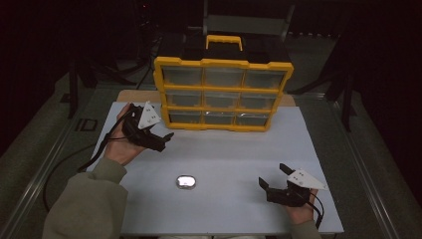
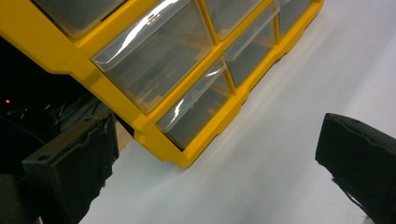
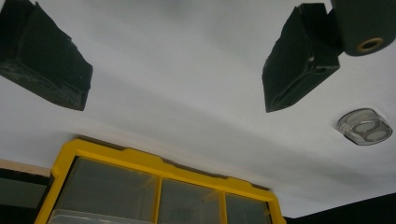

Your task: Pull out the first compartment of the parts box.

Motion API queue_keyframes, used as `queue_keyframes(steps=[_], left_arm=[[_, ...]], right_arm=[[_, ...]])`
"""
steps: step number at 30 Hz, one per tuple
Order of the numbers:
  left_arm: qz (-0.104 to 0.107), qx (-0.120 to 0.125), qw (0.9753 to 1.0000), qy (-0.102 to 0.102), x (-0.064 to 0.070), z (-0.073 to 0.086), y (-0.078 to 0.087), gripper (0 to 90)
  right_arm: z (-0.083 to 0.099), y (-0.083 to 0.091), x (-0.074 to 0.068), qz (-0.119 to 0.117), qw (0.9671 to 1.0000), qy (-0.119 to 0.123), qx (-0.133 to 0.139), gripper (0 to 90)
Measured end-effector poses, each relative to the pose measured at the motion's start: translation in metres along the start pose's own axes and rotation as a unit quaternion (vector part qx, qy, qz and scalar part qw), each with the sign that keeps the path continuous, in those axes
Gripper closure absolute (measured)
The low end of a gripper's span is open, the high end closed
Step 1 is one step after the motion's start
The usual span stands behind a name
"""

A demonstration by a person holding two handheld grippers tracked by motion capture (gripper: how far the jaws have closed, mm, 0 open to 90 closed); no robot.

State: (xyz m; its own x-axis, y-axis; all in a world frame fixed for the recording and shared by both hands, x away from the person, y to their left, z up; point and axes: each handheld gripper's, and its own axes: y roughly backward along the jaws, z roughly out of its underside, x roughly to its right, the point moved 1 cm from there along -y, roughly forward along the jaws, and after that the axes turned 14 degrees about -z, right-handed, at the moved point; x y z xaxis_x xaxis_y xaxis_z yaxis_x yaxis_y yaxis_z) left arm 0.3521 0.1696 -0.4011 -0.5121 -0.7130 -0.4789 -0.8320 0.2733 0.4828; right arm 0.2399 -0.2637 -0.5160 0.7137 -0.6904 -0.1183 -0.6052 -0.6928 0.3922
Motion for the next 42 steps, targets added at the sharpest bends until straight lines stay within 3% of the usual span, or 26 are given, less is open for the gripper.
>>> queue_keyframes(steps=[19,42], left_arm=[[-0.008,0.003,0.9996,-0.027,0.002,-0.016,-0.011,0.3],[-0.039,0.008,0.9968,-0.069,-0.004,-0.044,-0.019,0.3]], right_arm=[[0.0,-0.001,-0.001,-0.002,1.0,-0.001,-0.002,8.3],[0.0,-0.002,-0.001,-0.003,1.0,0.001,-0.004,8.3]])
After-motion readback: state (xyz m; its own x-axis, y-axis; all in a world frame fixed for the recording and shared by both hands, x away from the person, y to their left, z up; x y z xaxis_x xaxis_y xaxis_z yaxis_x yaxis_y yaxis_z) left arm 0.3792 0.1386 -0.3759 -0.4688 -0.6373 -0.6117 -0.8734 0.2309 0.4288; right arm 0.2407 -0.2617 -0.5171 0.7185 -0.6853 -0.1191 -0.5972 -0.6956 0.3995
